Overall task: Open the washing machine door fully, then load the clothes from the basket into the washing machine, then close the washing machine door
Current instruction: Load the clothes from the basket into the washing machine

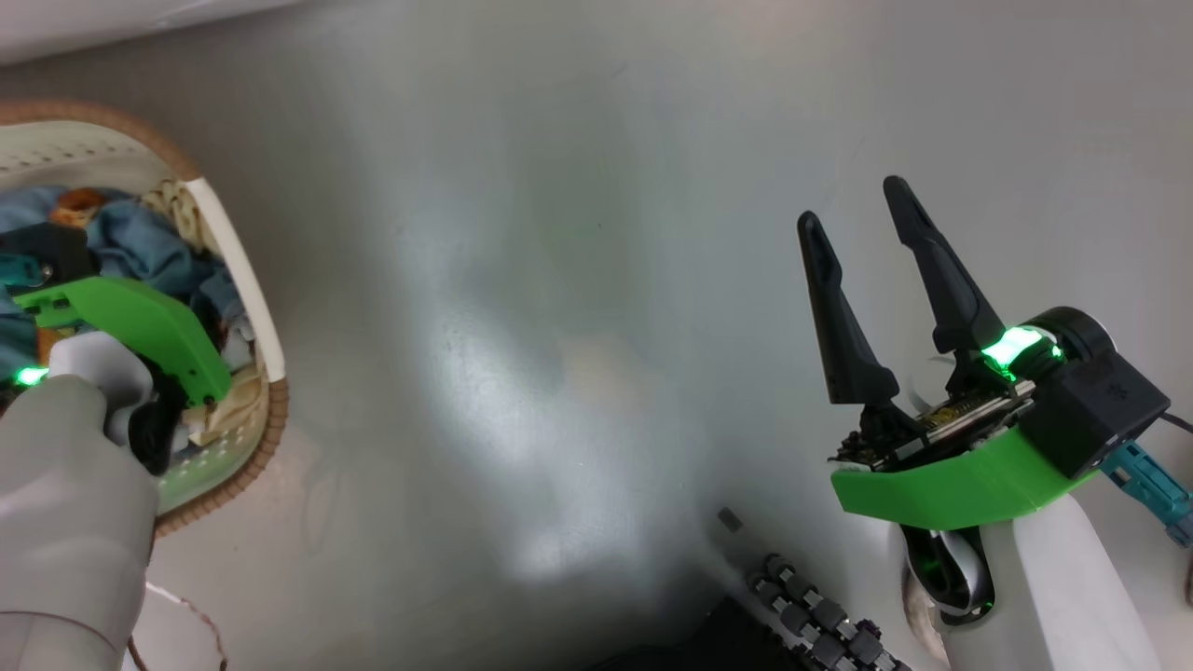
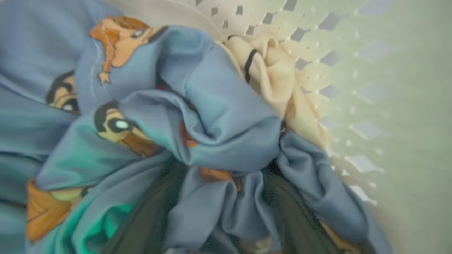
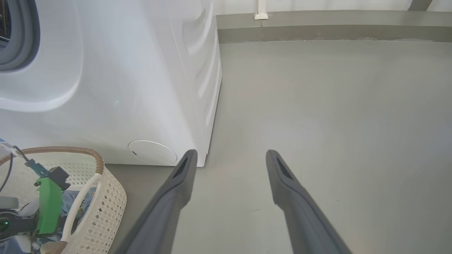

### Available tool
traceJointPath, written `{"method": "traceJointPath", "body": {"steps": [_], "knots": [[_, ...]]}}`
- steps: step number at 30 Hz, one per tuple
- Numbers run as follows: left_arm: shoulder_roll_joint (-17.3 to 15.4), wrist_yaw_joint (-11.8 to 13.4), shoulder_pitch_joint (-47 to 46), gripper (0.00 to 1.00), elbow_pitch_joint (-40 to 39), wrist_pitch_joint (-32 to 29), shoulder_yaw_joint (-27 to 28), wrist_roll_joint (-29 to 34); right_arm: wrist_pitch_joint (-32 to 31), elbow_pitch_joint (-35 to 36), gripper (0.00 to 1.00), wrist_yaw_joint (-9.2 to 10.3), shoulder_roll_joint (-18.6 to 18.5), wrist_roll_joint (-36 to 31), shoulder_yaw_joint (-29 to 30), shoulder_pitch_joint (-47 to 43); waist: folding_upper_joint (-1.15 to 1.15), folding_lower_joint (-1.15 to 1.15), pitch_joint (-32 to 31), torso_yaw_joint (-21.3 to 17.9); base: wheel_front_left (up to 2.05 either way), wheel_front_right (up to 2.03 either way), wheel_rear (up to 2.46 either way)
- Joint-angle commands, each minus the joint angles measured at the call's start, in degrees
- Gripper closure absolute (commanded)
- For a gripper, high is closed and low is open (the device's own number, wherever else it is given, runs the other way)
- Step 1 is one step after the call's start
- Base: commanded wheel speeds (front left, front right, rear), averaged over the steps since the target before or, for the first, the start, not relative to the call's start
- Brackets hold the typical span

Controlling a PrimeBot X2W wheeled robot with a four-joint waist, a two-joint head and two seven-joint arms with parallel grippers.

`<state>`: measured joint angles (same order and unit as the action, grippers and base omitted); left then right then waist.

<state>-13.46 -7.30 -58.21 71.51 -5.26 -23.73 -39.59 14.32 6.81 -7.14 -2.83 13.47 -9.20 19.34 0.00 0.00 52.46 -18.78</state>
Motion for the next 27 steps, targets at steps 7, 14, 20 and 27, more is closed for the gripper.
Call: {"method": "traceJointPath", "body": {"steps": [7, 14, 20, 27], "knots": [[-1.4, 0.3, 0.2, 1.0, 1.3, -1.0, 0.4, -0.8, 0.7, 1.2, 0.0, -0.35, 0.0, 0.3, -1.6, -1.0, 0.0, 0.0, 0.3, -0.6, 0.0, 0.0, 0.0], [-1.6, 1.2, 0.4, 1.0, 1.8, 0.9, -0.4, -0.2, 0.7, 1.2, 0.0, -0.35, 0.0, 0.2, -1.2, -0.9, 0.0, 0.0, -0.1, 0.1, 0.0, 0.0, 0.0], [-1.2, 1.3, 1.1, 1.0, 2.0, 5.0, -0.3, -0.4, 0.7, 1.0, 0.0, -0.35, 0.0, 0.0, 0.0, -1.0, 0.0, 0.0, -1.8, 1.8, 0.0, 0.0, 0.0], [0.2, 1.1, 2.7, 1.0, 2.1, 11.7, -1.1, 0.1, 0.7, 0.0, 0.0, -0.35, 0.0, -1.4, 1.4, -1.4, 0.0, 0.0, -5.9, 5.0, 0.0, 0.0, 0.0]]}}
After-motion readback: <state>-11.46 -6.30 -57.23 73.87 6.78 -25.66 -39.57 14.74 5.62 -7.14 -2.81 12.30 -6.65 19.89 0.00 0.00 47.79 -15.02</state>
